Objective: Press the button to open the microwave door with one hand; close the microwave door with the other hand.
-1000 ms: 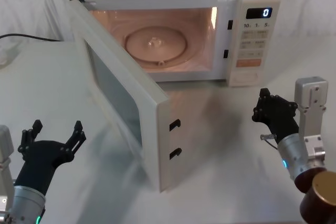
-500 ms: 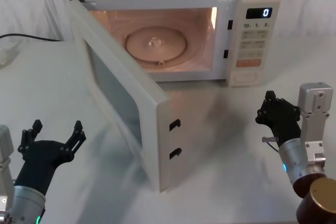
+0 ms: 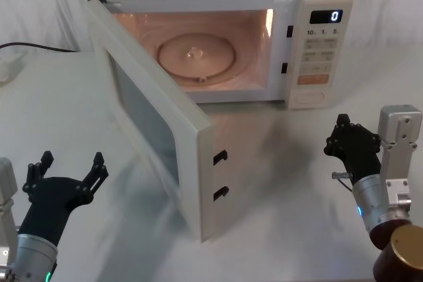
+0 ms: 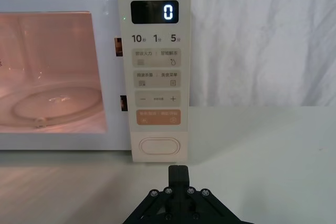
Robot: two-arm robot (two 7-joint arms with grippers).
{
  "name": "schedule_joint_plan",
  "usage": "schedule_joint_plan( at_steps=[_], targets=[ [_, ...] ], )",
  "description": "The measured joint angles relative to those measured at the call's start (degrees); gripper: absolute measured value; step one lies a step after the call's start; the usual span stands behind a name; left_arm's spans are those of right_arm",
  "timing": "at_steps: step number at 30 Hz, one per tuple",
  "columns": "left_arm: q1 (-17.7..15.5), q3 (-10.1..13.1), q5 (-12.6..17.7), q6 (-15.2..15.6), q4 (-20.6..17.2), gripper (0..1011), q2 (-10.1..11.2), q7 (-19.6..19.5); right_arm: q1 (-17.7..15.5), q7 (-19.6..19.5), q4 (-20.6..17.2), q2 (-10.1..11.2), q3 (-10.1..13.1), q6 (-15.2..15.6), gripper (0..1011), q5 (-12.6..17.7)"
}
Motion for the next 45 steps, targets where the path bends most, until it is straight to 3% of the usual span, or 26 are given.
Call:
schedule_joint_plan(
  at_steps=[19,30,45],
  targets=[
    [0.0,0.0,0.0,0.0,0.0,988,0.0,0.0,0.0,0.1,0.1,0.0,0.0,0.1,0,0.0],
    [0.0,0.0,0.0,0.0,0.0,733,0.0,0.0,0.0,0.1,0.1,0.0,0.0,0.1,0,0.1],
    [0.0,0.0,0.0,0.0,0.0,211,0.0,0.0,0.0,0.1,0.1,0.0,-0.1,0.1,0,0.1]
  ],
)
